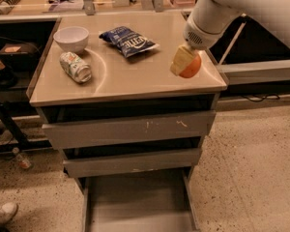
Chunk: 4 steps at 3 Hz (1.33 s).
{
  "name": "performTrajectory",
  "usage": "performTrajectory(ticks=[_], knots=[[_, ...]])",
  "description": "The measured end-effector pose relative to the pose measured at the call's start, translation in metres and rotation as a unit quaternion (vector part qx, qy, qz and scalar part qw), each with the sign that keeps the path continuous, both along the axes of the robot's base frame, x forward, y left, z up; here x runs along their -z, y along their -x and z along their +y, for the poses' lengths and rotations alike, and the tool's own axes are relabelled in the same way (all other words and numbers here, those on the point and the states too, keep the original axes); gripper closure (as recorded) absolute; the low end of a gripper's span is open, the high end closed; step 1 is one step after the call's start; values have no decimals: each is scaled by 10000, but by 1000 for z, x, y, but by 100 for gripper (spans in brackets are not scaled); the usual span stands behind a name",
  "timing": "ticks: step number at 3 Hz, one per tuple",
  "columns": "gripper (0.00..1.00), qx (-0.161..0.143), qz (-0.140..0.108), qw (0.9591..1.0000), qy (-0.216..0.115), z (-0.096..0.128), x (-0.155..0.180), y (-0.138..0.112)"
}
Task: Place orange into bottom drawer
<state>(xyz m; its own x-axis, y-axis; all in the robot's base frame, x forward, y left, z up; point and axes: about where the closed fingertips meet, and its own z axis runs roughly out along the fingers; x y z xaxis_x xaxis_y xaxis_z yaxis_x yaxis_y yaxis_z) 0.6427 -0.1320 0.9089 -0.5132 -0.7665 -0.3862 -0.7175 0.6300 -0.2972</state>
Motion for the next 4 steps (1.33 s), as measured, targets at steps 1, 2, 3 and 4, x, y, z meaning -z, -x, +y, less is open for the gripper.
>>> performTrajectory(ticks=[1, 2, 3, 4], knots=[[100, 0, 0, 10000, 0, 0, 0, 0], [100, 98, 32, 9999, 34, -9, -3, 26], [100, 416, 325, 9986, 36, -30, 11, 84], [100, 639, 951, 9934, 109, -48, 48, 132]])
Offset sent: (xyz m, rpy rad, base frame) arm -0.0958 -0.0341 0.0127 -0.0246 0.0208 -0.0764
